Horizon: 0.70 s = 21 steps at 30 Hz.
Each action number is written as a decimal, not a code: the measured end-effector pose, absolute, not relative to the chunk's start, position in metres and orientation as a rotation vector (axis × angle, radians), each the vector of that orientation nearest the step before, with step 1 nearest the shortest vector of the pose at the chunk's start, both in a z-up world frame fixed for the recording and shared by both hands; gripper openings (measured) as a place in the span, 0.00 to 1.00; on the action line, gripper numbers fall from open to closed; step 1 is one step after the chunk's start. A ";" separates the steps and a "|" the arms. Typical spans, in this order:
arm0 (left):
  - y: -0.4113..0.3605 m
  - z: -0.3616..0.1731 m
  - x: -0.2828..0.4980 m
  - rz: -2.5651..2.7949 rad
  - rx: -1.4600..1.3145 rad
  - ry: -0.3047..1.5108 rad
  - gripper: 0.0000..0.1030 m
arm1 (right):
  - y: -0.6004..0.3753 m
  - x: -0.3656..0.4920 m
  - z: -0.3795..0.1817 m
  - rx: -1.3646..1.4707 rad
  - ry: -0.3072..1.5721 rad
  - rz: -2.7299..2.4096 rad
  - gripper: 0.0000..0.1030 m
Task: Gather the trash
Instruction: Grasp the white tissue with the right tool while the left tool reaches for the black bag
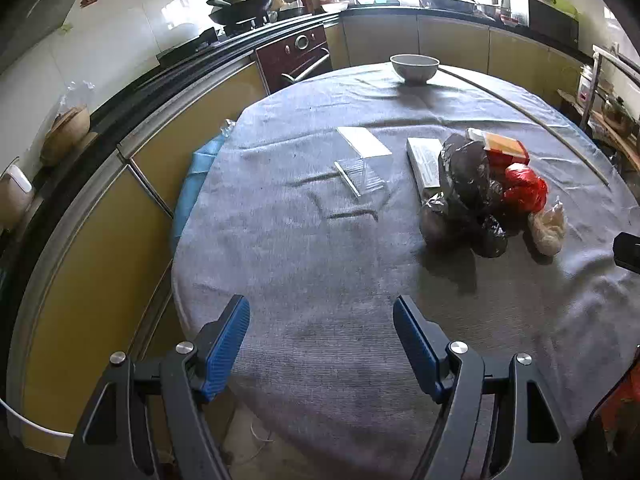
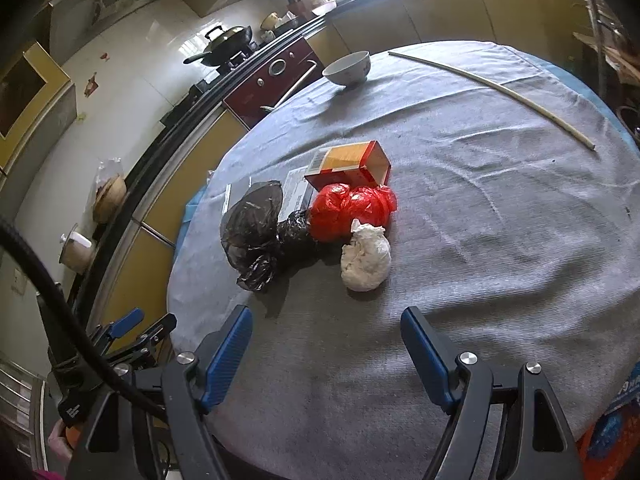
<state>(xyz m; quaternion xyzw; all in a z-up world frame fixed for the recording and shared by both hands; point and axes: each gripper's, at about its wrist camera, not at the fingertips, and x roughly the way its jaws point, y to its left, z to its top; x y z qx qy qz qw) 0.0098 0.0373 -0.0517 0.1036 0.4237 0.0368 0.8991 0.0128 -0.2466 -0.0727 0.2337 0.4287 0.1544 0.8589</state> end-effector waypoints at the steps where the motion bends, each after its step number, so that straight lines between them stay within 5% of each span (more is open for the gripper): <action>1: 0.037 -0.053 0.010 0.076 0.216 0.880 0.73 | -0.246 0.014 -0.074 0.491 0.904 0.323 0.77; 21: 0.035 -0.063 0.020 0.075 0.227 0.907 0.73 | -0.243 0.029 -0.082 0.483 0.927 0.315 0.77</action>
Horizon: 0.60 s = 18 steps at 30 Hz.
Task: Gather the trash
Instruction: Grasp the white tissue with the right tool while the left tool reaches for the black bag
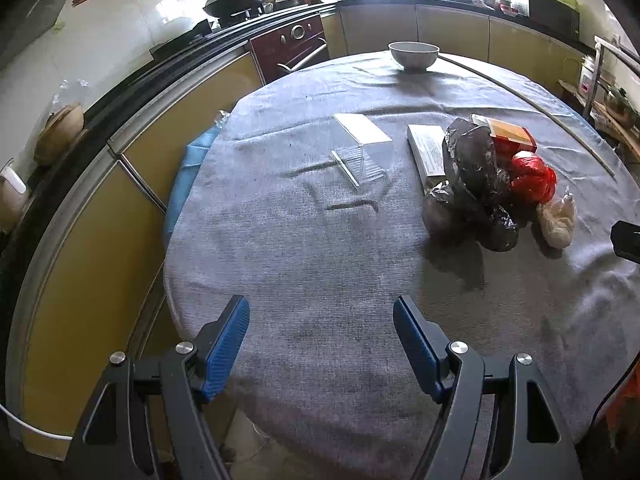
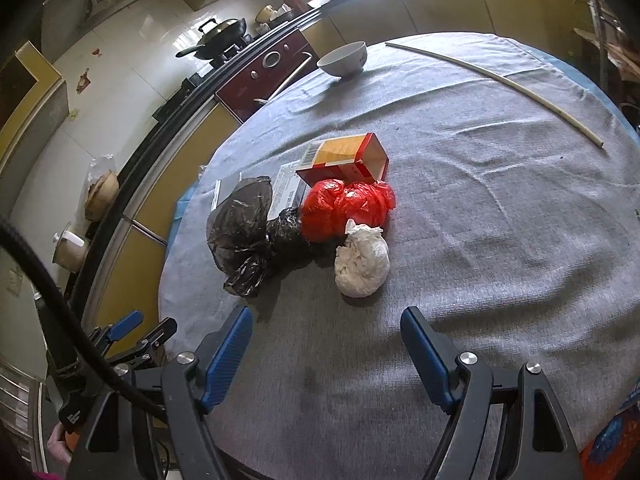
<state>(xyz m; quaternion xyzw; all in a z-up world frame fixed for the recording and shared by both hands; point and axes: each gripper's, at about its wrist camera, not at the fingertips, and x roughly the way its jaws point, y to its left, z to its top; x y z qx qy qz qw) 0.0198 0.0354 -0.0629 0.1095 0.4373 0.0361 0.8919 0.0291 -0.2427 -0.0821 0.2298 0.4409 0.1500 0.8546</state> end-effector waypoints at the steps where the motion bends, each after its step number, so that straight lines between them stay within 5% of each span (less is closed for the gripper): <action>1: 0.036 -0.063 0.021 0.075 0.227 0.908 0.73 | -0.242 0.030 -0.082 0.483 0.928 0.314 0.77; 18: 0.033 -0.047 0.041 -0.006 0.160 0.875 0.73 | -0.244 0.045 -0.094 0.470 0.928 0.263 0.77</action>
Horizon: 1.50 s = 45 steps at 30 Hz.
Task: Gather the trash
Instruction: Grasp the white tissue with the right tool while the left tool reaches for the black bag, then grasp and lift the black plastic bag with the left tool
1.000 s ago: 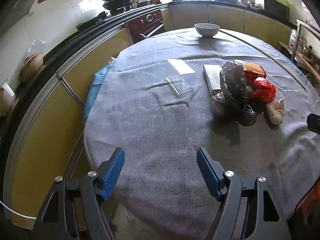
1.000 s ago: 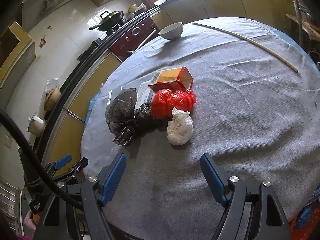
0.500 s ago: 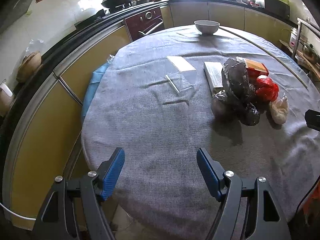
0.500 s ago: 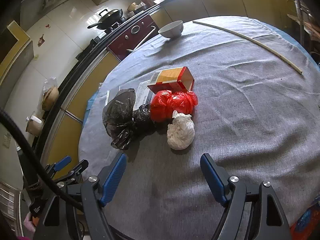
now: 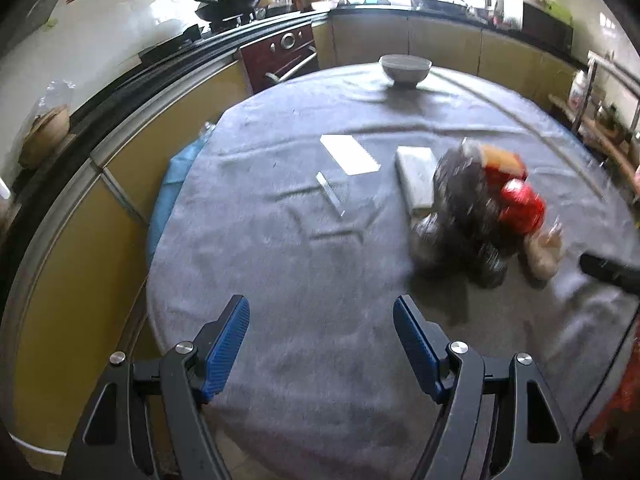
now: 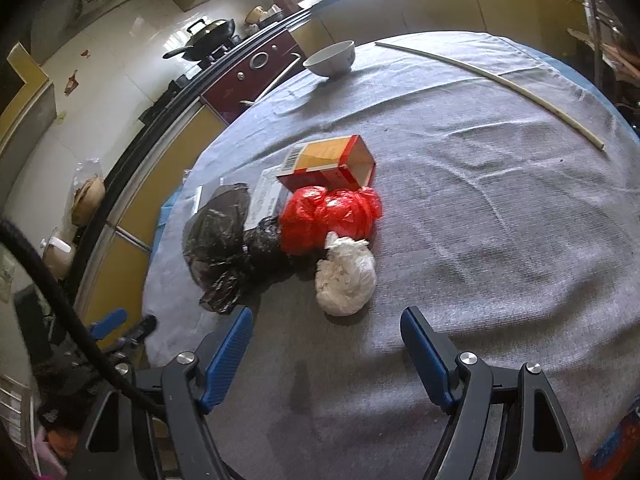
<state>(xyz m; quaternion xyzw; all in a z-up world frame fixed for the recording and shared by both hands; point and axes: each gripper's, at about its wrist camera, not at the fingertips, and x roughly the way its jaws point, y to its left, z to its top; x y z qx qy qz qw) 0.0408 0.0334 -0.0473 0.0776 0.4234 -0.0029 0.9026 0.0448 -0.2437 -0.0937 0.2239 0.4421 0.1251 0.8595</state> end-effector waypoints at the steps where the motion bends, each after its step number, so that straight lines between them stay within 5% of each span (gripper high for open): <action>1: 0.032 -0.045 0.043 -0.024 0.149 0.870 0.73 | -0.244 0.046 -0.095 0.464 0.924 0.256 0.77; 9: 0.006 -0.033 0.071 -0.181 0.092 0.833 0.74 | -0.235 0.056 -0.097 0.391 0.901 0.246 0.74; 20: -0.020 -0.062 0.123 -0.307 0.001 0.931 0.74 | -0.218 0.089 -0.122 0.305 0.960 0.224 0.46; 22: -0.022 -0.066 0.125 -0.339 -0.023 0.939 0.68 | -0.217 0.090 -0.124 0.292 0.950 0.223 0.43; 26: -0.030 -0.079 0.129 -0.378 -0.020 0.985 0.24 | -0.215 0.088 -0.125 0.276 0.941 0.225 0.39; 30: -0.031 -0.080 0.123 -0.409 -0.042 0.966 0.10 | -0.214 0.080 -0.122 0.264 0.915 0.210 0.38; 45: -0.016 -0.054 0.069 -0.346 -0.040 0.898 0.05 | -0.239 0.040 -0.094 0.319 0.827 0.185 0.38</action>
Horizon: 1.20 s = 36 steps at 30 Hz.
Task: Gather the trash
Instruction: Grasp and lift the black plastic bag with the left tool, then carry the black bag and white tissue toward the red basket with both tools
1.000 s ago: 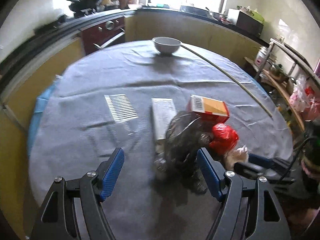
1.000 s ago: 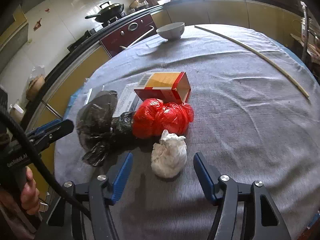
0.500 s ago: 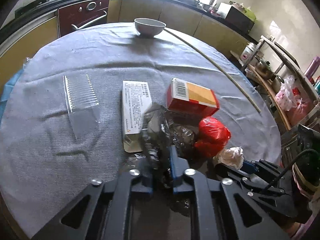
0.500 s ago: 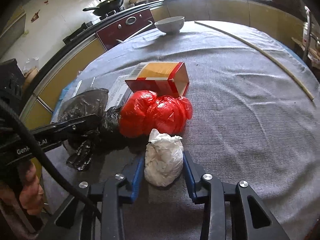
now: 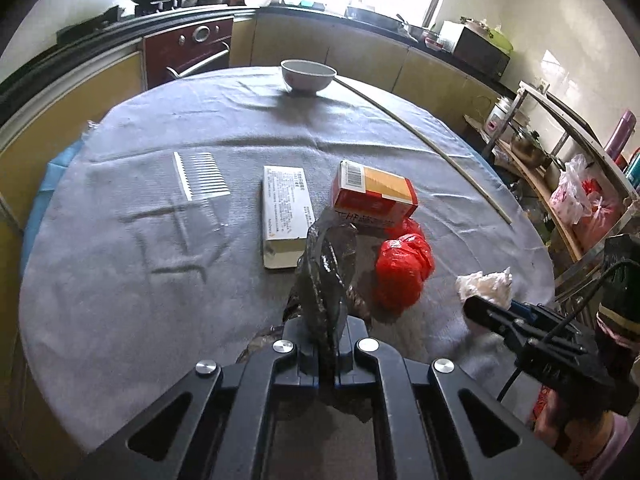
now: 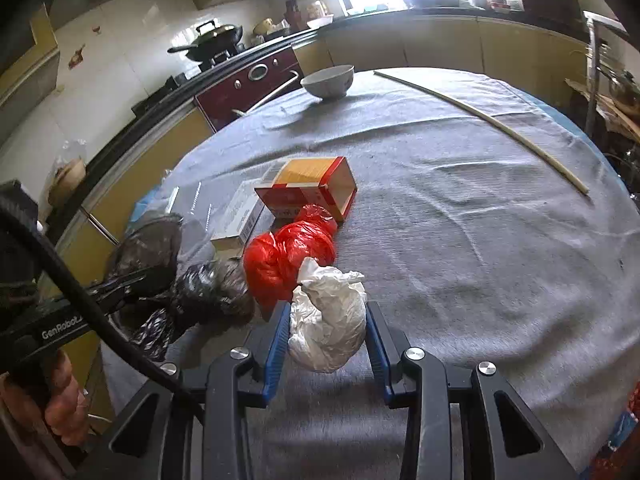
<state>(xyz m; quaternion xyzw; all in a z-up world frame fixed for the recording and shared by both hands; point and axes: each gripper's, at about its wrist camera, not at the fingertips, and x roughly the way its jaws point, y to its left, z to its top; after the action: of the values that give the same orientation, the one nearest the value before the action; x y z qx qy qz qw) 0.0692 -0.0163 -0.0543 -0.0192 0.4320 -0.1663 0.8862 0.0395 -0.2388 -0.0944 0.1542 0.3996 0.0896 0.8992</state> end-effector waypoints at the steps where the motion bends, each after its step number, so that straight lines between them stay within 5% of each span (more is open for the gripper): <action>1: -0.015 -0.052 0.066 -0.342 -0.042 0.894 0.05 | -0.241 0.035 -0.092 0.324 0.819 0.183 0.38; 22: -0.008 -0.055 0.019 -0.337 -0.047 0.901 0.04 | -0.270 -0.027 -0.081 0.363 0.769 0.174 0.38; 23: -0.006 -0.056 0.020 -0.334 -0.052 0.903 0.08 | -0.270 -0.027 -0.082 0.364 0.772 0.175 0.38; 25: -0.006 -0.057 0.023 -0.346 -0.055 0.905 0.30 | -0.269 -0.027 -0.085 0.368 0.778 0.178 0.38; 27: -0.006 -0.058 0.026 -0.343 -0.049 0.891 0.74 | -0.268 -0.025 -0.089 0.375 0.789 0.184 0.38; 36: -0.010 -0.090 0.053 -0.314 -0.022 0.929 0.71 | -0.261 -0.022 -0.094 0.373 0.802 0.208 0.38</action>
<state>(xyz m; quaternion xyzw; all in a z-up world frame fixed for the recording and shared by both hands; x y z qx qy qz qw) 0.0533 -0.0103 -0.0902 -0.0108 0.4462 -0.1509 0.8820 -0.0216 -0.2614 -0.0938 0.1804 0.3871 0.1002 0.8986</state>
